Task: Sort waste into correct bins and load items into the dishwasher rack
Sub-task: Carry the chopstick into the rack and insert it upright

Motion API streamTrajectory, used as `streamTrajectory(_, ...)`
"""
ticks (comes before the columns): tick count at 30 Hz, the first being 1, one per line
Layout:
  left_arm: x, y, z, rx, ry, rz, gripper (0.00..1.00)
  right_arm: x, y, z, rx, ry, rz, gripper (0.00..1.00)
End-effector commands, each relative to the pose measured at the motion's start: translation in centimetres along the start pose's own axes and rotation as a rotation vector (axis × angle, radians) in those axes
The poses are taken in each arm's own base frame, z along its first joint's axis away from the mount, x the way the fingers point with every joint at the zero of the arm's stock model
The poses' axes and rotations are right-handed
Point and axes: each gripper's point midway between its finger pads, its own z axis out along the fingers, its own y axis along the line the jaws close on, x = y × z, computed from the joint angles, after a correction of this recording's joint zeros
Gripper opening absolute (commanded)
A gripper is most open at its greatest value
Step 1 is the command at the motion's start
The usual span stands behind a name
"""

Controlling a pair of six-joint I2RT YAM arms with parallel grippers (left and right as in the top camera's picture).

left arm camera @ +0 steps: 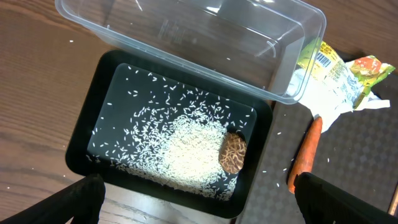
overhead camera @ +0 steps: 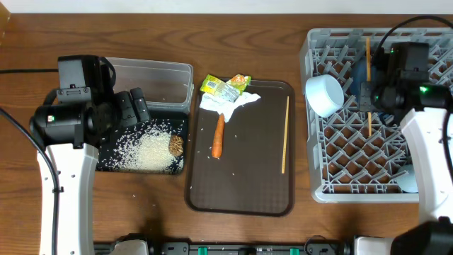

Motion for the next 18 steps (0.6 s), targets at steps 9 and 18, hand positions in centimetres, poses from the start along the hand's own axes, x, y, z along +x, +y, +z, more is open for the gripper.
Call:
streamTrajectory(9,0.0,0.4,-0.1,-0.017,-0.006,0.013,0.98,3.8,-2.3,3.3,0.166,0.192,0.001,0.19)
streamTrajectory(18,0.0,0.4,-0.1,-0.018,-0.005,0.013,0.98,1.8,2.9,-0.3,-0.035,0.055,0.008,0.38)
